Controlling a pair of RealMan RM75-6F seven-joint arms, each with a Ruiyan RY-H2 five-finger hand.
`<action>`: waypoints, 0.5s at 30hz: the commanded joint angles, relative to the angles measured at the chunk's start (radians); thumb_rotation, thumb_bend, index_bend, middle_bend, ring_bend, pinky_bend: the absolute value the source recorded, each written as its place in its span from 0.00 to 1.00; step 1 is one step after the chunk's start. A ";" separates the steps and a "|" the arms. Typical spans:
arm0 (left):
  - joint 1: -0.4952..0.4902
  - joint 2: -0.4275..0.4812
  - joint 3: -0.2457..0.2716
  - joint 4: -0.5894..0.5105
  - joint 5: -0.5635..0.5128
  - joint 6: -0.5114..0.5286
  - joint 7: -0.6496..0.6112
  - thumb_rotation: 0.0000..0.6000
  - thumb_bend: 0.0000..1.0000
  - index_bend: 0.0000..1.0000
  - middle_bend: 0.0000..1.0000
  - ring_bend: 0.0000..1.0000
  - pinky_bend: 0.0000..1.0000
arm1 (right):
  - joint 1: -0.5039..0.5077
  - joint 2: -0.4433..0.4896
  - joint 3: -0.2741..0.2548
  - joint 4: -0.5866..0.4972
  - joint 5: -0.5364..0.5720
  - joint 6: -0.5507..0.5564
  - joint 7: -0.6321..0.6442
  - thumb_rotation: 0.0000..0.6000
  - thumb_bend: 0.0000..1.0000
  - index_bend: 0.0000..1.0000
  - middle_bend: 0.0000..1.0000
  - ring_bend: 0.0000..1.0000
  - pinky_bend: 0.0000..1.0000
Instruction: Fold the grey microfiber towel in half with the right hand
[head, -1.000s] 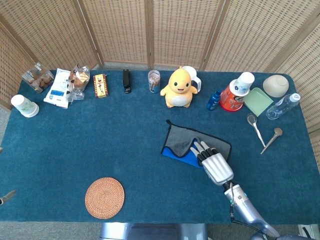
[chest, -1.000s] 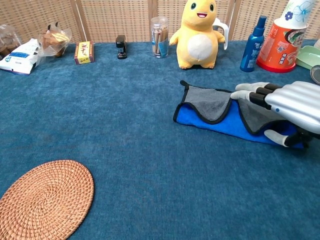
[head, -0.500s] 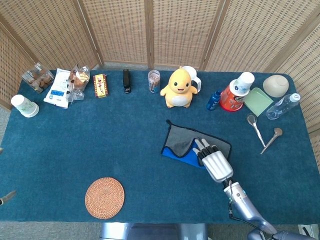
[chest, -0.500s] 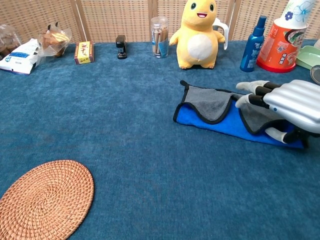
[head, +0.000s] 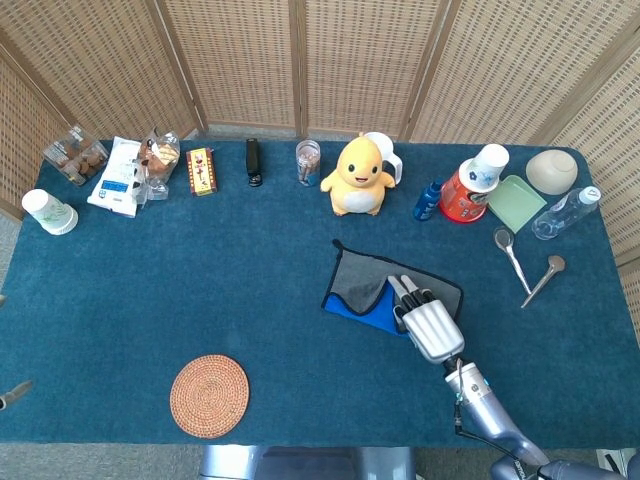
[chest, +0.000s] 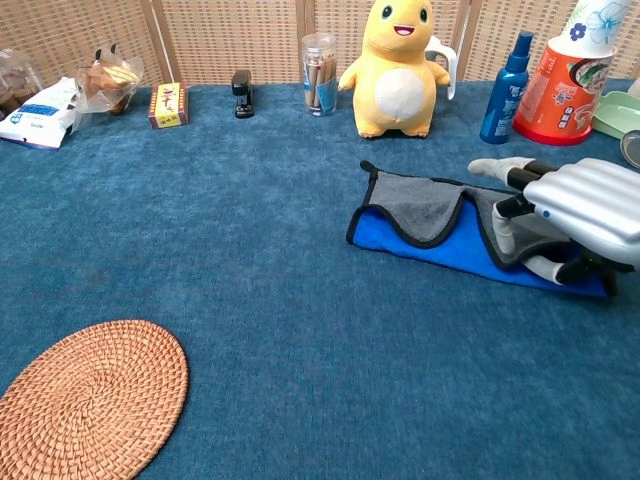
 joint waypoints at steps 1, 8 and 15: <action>0.001 0.000 0.001 0.000 0.002 0.001 0.001 1.00 0.14 0.00 0.00 0.00 0.00 | -0.002 -0.005 0.001 0.007 -0.011 0.015 0.046 1.00 0.44 0.57 0.01 0.00 0.37; 0.002 -0.001 0.001 -0.001 0.002 0.003 0.001 1.00 0.14 0.00 0.00 0.00 0.00 | -0.006 -0.009 0.006 0.014 0.000 0.015 0.102 1.00 0.49 0.59 0.03 0.00 0.37; 0.001 0.000 0.001 -0.001 0.000 0.002 -0.003 1.00 0.13 0.00 0.00 0.00 0.00 | -0.012 -0.008 0.016 0.016 0.026 0.007 0.148 1.00 0.52 0.59 0.03 0.00 0.37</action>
